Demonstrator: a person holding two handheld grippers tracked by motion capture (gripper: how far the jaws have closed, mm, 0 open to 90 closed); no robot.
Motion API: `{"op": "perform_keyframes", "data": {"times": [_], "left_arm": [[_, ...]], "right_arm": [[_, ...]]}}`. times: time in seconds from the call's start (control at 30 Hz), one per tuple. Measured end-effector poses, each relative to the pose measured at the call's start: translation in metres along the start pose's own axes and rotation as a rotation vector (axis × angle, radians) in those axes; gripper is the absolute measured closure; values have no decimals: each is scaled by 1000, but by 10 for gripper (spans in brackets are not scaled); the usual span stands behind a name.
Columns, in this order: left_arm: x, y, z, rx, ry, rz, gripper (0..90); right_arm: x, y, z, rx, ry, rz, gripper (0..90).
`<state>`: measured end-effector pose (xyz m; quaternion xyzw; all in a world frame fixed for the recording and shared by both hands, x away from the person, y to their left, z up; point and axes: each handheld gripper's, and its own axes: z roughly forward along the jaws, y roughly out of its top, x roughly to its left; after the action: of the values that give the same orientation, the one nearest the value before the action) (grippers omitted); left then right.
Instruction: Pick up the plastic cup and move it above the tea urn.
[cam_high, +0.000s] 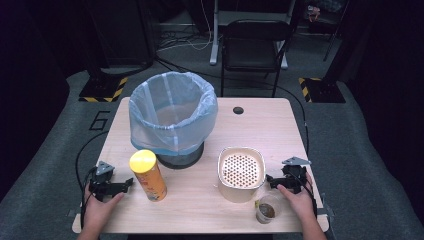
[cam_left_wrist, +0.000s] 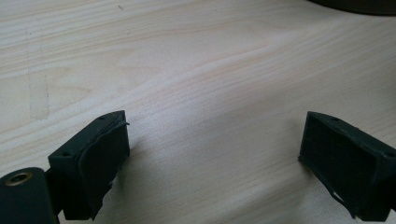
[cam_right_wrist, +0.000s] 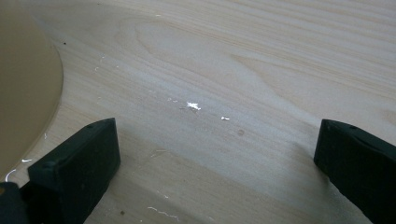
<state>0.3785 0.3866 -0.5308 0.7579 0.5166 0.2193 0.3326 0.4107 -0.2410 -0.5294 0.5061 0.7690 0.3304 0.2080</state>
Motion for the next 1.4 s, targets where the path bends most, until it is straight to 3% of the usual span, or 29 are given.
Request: {"op": "perform_keyframes", "data": {"times": [0.37,0.43,0.73,0.83,0.93,1.13,1.3,1.4], "left_arm": [[-4,-1,1,-16,26,-24,80],[-6,-2,0,-13,27,-50,80],[-7,-2,0,-19,36,-51,84],[-7,-2,0,-19,36,-53,84],[-7,-3,0,-19,39,-56,84],[-8,-4,-1,-21,45,-54,90],[-8,-4,-1,-22,45,-55,90],[-8,-3,-3,-3,44,-50,90]], "right_arm": [[0,0,0,0,0,1,0],[0,0,0,-1,0,1,0],[0,0,0,1,0,-7,4],[0,-1,-2,-5,4,-5,48],[-1,-2,-5,-34,10,-12,171],[-3,-3,-11,-29,2,10,292],[-4,-2,-14,-13,32,40,316],[-1,3,-27,-39,44,64,333]]}}
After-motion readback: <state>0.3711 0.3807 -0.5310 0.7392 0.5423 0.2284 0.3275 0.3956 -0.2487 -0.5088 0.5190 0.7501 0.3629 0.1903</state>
